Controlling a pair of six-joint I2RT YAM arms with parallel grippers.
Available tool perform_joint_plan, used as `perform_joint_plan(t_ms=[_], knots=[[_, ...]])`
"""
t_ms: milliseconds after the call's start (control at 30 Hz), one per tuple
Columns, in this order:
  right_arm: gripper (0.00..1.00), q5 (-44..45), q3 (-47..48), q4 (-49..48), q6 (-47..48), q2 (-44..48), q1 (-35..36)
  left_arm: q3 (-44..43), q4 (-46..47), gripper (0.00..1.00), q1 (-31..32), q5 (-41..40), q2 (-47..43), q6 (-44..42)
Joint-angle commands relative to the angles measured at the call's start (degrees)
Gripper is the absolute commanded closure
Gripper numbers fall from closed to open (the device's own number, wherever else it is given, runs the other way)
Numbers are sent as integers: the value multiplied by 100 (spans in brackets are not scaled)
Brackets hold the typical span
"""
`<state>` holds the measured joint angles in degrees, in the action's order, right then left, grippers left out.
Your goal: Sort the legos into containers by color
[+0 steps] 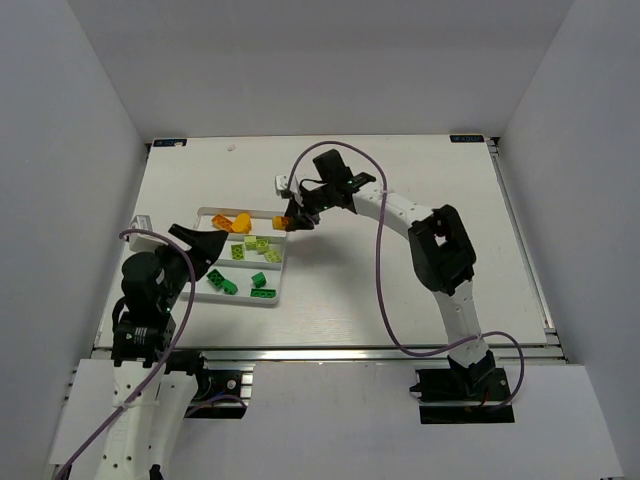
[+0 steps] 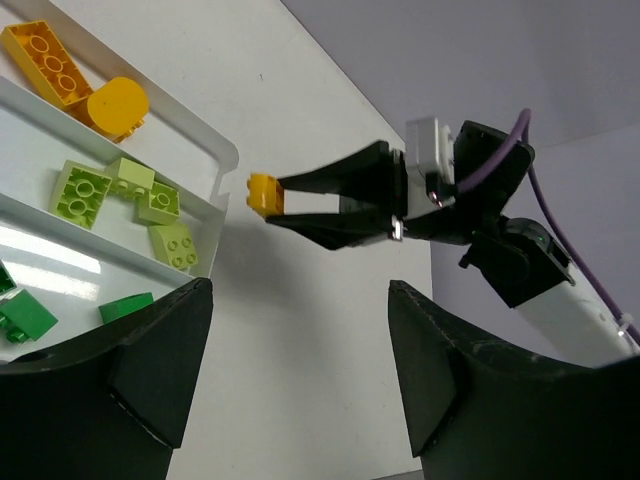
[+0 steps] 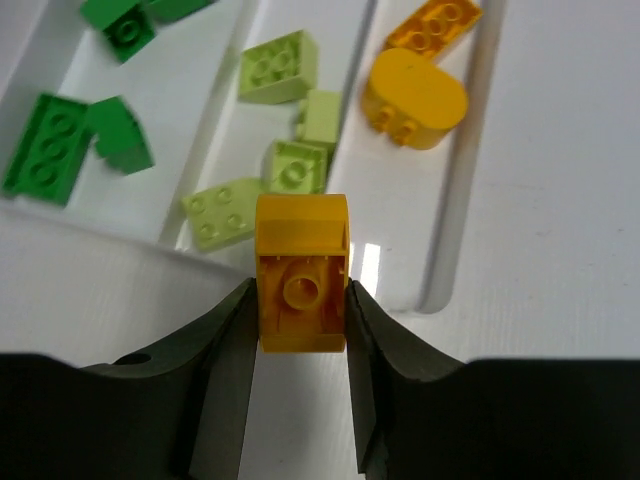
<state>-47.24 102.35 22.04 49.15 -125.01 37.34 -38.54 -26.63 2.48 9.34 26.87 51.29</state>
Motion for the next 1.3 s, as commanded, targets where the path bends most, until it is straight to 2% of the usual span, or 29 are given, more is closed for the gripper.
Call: perform_joint_plan(t_ms=[0, 167, 300, 467, 567, 600, 700, 867, 967, 1000, 1067, 1100, 1200, 1233, 1267], knots=[[97, 775, 268, -1807, -1484, -208, 36, -285, -499, 19, 24, -178, -147, -49], [89, 1182, 558, -2134, -1724, -585, 220, -557, -904, 19, 24, -205, -174, -119], [73, 1270, 734, -2334, -1865, -832, 352, -637, -1028, 19, 24, -240, -200, -145], [62, 1270, 822, -2284, -1848, -946, 440, -619, -1142, 19, 24, -310, -376, -128], [45, 1279, 813, -2213, -1760, -946, 476, -567, -1125, 19, 24, -310, -437, -119], [34, 1288, 805, -2213, -1742, -937, 450, -532, -1107, 19, 24, -302, -437, -119], [13, 1305, 804, -1993, -1820, -859, 423, -479, -993, 19, 24, -240, -437, -110], [11, 1445, 1164, -1678, -2242, -560, 370, -426, -826, 19, 24, -152, -446, -119], [11, 2129, 1533, -1309, -2838, -297, 283, -408, -643, 19, 24, -47, -411, -233], [11, 2541, 1630, -881, -2962, -235, 282, -400, -554, 18, 24, 110, -376, -355], [11, 2790, 1920, -309, -3253, -24, 195, -391, -318, 17, -28, 313, -315, -514], [11, 2982, 1947, 242, -3314, 64, 186, -399, -247, 14, -28, 496, -227, -645], [11, 3046, 1737, 975, -3315, 582, 71, -373, 61, 8, -28, 726, -112, -830], [11, 2993, 1597, 1256, -3332, 914, 2, -364, 140, 3, -28, 840, -16, -857], [11, 2993, 1187, 1293, -3533, 1117, -77, -356, 332, 2, -28, 902, 28, -901]])
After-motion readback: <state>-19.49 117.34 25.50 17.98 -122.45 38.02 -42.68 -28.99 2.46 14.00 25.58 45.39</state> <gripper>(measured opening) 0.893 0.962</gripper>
